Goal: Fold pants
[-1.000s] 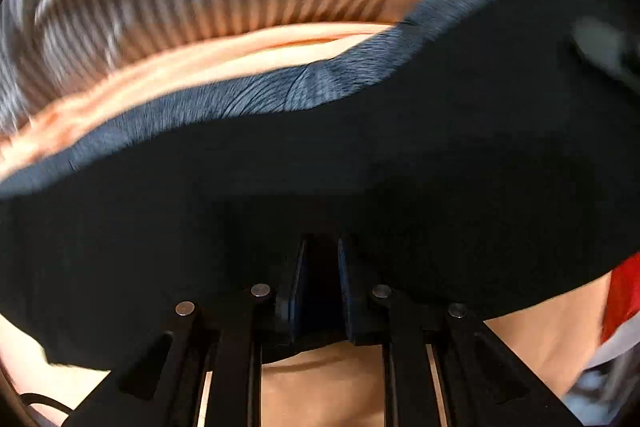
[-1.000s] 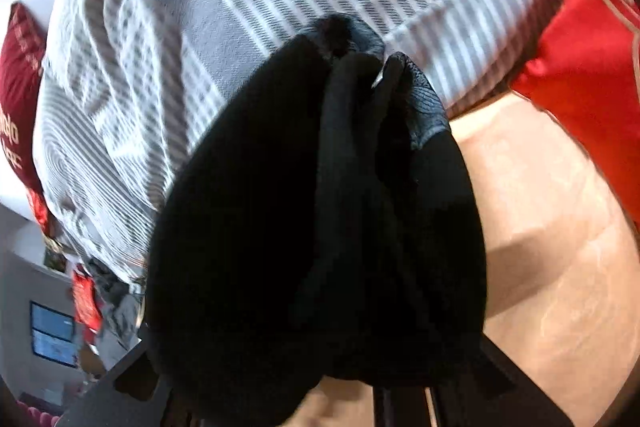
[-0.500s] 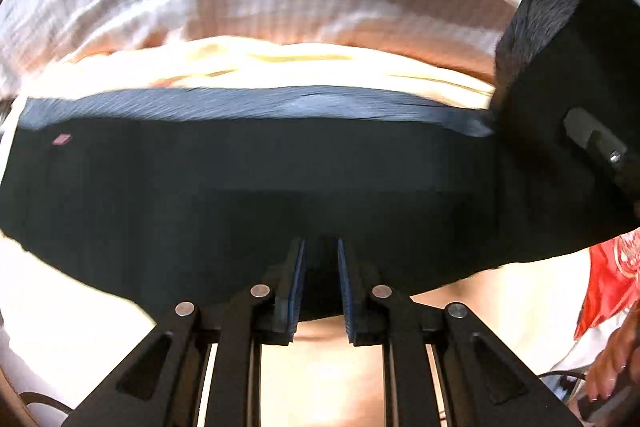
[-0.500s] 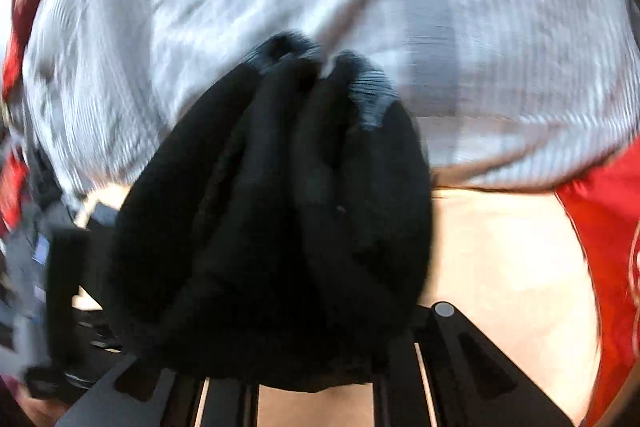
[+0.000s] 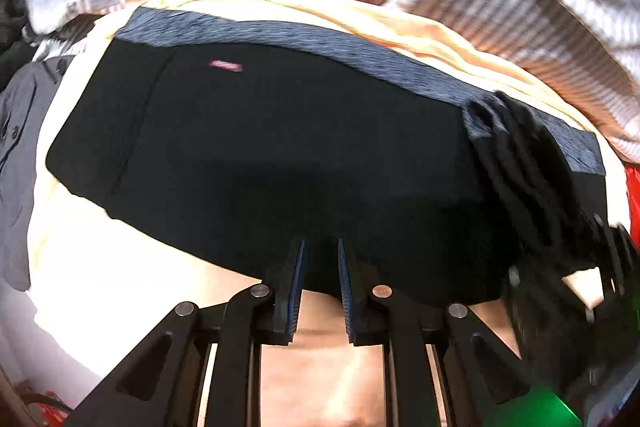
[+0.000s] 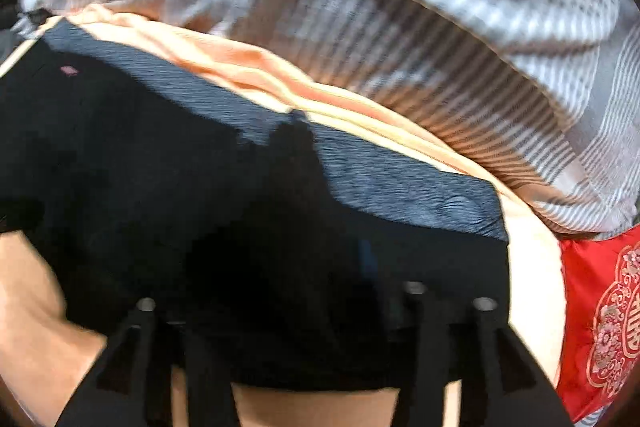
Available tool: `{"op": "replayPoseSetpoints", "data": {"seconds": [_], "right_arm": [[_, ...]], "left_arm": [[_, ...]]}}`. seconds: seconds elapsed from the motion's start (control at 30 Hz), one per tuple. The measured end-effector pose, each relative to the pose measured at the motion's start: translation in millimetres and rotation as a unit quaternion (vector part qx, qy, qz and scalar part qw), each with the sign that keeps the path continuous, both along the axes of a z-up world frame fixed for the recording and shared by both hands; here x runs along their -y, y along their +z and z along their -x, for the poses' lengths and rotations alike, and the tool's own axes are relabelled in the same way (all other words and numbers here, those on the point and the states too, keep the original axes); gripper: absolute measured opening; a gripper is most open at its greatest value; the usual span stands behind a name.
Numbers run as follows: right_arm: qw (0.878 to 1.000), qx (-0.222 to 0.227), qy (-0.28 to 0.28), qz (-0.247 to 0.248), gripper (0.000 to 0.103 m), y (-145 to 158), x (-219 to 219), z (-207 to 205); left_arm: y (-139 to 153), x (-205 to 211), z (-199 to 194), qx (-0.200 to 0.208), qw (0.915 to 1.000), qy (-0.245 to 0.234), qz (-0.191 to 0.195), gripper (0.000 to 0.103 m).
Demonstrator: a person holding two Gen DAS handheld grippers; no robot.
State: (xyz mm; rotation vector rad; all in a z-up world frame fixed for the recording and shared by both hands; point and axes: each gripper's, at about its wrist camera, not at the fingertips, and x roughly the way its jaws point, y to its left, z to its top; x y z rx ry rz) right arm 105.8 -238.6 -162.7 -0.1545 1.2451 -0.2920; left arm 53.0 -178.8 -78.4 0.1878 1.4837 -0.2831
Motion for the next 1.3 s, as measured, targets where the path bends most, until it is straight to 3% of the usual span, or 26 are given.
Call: {"op": "replayPoseSetpoints", "data": {"seconds": [0.2,0.3,0.43,0.53,0.6,0.7,0.8,0.9,1.1,1.13,1.17,1.2,1.23,1.27,1.3], "right_arm": [[0.993,0.034,0.025,-0.107,0.058,48,22,58],[0.983,0.057,-0.045,-0.170,0.058,65,66,78],[0.965,0.067,-0.139,-0.211,0.058,70,124,100],[0.947,0.058,-0.167,-0.268,0.050,59,144,109],[0.921,0.054,-0.175,-0.343,0.050,48,145,113],[0.870,0.052,-0.202,-0.448,0.050,26,137,120],[0.823,0.063,-0.235,-0.513,0.050,10,133,121],[0.757,0.087,-0.275,-0.587,0.050,-12,128,113],[0.703,0.081,-0.321,-0.630,0.050,-52,119,97],[0.690,0.082,-0.334,-0.637,0.043,-59,119,98],[0.676,0.082,-0.350,-0.643,0.026,-64,120,100],[0.668,0.081,-0.364,-0.644,0.016,-68,120,101],[0.665,0.082,-0.373,-0.642,0.006,-70,121,102],[0.663,0.089,-0.370,-0.644,0.006,-67,122,101],[0.672,0.101,-0.354,-0.643,0.005,-57,122,98]], "left_arm": [[25,-9,-2,0.015,0.9997,-0.016,0.010,0.018],[44,6,3,0.025,0.9986,-0.038,0.026,0.018],[57,42,9,0.021,0.9960,-0.063,0.060,0.018],[35,78,4,0.016,0.9945,-0.083,0.061,0.018],[17,97,-1,0.001,0.9943,-0.087,0.061,0.018],[-9,106,-17,-0.039,0.9939,-0.082,0.063,0.018],[-32,110,-38,-0.071,0.9918,-0.069,0.081,0.018],[-48,116,-53,-0.107,0.9863,-0.061,0.110,0.018],[-76,122,-64,-0.126,0.9832,-0.056,0.119,0.018],[-76,117,-64,-0.128,0.9825,-0.050,0.126,0.018],[-75,113,-64,-0.132,0.9813,-0.043,0.134,0.018],[-76,109,-66,-0.138,0.9797,-0.033,0.142,0.018],[-76,107,-68,-0.141,0.9789,-0.028,0.145,0.018],[-76,106,-69,-0.141,0.9790,-0.029,0.144,0.018],[-78,107,-73,-0.138,0.9799,-0.032,0.141,0.018]]}}
